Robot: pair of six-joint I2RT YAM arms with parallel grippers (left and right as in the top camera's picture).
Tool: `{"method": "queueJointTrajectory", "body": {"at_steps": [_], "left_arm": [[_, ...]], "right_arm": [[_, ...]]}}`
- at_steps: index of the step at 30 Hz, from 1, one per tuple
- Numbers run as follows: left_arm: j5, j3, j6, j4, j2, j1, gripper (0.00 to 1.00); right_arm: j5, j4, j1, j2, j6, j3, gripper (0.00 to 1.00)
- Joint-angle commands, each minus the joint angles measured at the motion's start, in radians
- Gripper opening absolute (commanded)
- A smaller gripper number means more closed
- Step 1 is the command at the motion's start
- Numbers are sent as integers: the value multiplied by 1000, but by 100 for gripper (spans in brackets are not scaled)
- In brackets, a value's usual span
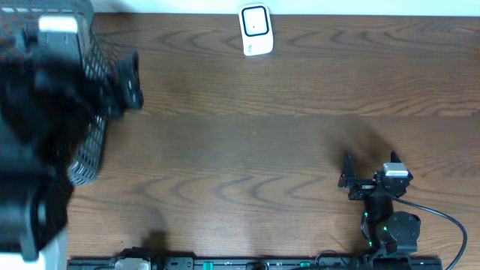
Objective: Scan the item barcode
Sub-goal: 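Reach the left gripper into the basket toward the orange-white wipes pack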
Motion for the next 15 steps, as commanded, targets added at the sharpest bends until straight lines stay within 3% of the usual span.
{"method": "queueJointTrajectory", "body": {"at_steps": [1, 7, 11, 15], "left_arm": [[-201, 182, -34, -63, 139, 13, 98], [-228, 435, -173, -166, 342, 270, 98], [-227, 444, -175, -155, 429, 462, 98], [-228, 443, -171, -224, 496, 569, 98]], "right_arm": [[1, -3, -3, -5, -14, -1, 99], [1, -3, -3, -5, -14, -1, 99], [1, -3, -3, -5, -14, -1, 99], [1, -3, -3, -5, -14, -1, 99]]}}
